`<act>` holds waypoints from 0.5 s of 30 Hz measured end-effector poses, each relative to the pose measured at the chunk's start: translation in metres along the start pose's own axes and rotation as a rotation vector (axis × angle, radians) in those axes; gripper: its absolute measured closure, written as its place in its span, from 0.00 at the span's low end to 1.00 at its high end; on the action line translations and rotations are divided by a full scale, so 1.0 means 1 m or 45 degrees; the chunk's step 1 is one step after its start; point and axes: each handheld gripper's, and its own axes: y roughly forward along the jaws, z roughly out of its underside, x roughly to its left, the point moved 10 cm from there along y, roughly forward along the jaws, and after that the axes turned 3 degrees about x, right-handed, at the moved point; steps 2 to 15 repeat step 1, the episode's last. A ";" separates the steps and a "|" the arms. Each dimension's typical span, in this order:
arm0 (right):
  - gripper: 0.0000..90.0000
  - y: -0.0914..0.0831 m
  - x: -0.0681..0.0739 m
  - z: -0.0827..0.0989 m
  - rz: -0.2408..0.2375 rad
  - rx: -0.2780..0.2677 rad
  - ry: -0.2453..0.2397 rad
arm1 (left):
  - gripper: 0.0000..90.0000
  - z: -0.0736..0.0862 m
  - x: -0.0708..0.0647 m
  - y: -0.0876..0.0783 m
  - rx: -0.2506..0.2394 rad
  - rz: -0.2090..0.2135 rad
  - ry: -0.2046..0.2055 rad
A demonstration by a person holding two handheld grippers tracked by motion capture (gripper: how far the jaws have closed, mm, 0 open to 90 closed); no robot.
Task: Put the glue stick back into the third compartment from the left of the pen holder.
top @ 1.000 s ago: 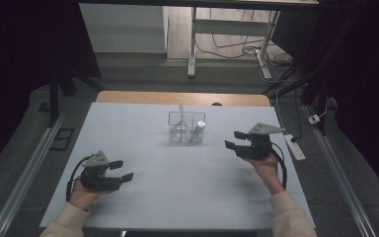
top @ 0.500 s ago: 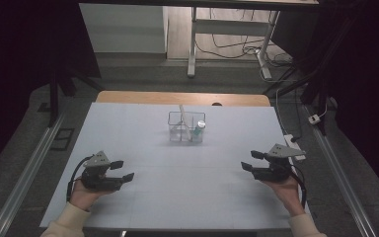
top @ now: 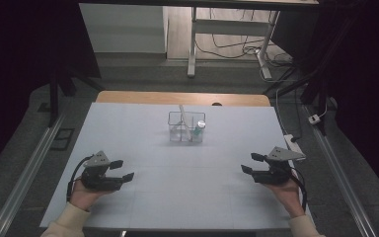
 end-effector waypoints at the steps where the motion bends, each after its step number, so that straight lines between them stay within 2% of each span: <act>1: 0.38 -0.001 -0.001 0.000 0.008 0.003 -0.007 | 0.33 0.000 0.000 0.000 -0.001 0.000 0.000; 15: 0.38 -0.001 -0.001 0.000 0.008 0.003 -0.007 | 0.33 0.000 0.000 0.000 -0.001 0.000 0.000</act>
